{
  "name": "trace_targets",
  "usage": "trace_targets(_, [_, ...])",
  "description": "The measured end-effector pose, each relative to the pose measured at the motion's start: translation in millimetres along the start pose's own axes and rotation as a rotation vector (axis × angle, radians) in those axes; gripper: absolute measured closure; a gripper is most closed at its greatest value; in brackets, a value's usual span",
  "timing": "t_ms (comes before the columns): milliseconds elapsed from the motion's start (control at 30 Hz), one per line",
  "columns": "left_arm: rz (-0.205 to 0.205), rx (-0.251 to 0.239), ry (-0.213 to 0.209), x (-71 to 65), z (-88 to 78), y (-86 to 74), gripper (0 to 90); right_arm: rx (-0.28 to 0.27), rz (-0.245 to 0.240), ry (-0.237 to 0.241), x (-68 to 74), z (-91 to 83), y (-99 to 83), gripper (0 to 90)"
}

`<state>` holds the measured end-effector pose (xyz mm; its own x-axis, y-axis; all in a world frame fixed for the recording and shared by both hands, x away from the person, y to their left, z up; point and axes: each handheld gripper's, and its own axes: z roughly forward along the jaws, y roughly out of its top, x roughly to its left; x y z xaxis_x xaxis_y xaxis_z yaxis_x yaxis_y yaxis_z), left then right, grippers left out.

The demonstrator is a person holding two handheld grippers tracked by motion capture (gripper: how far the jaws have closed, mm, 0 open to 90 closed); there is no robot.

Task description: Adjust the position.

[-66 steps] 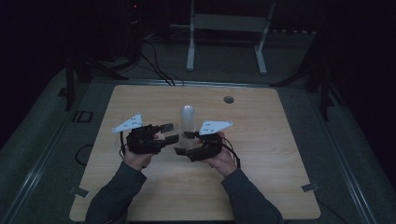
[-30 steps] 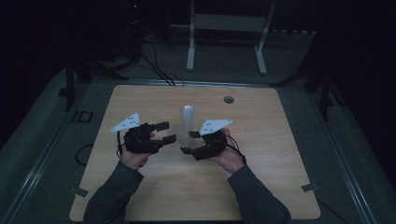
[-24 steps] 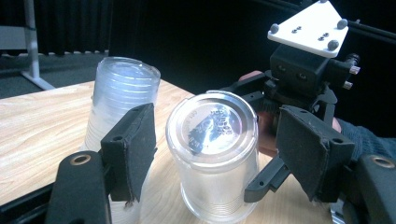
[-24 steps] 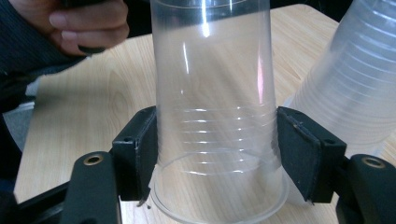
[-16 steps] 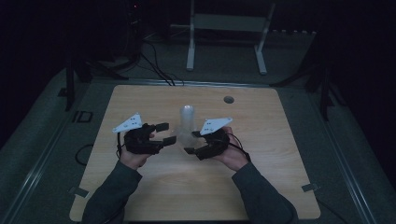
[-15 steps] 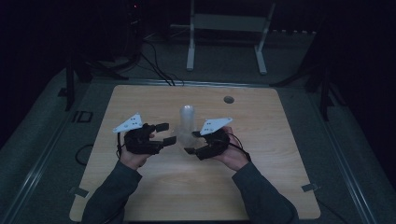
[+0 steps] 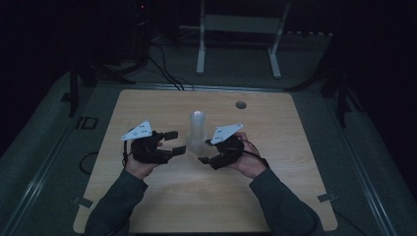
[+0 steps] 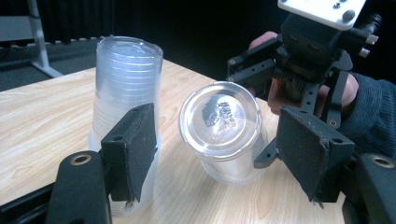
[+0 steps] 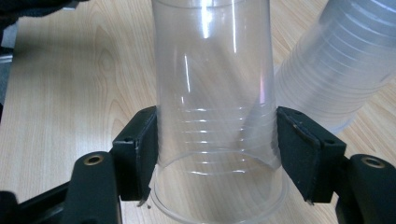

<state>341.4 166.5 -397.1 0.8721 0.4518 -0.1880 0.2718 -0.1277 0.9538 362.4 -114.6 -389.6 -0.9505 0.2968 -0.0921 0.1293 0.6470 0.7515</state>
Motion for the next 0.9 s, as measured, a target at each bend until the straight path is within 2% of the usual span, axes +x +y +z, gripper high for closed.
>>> trace_targets(467, [0.022,0.029,0.006,-0.8,-6.9,3.9,29.6,0.074,-0.056,0.012,-1.0,-3.5,7.0,33.3])
trace_targets(900, [0.073,0.099,0.013,-3.4,-5.8,10.2,29.8,0.151,-0.101,0.023,-0.8,-4.5,10.6,33.2])
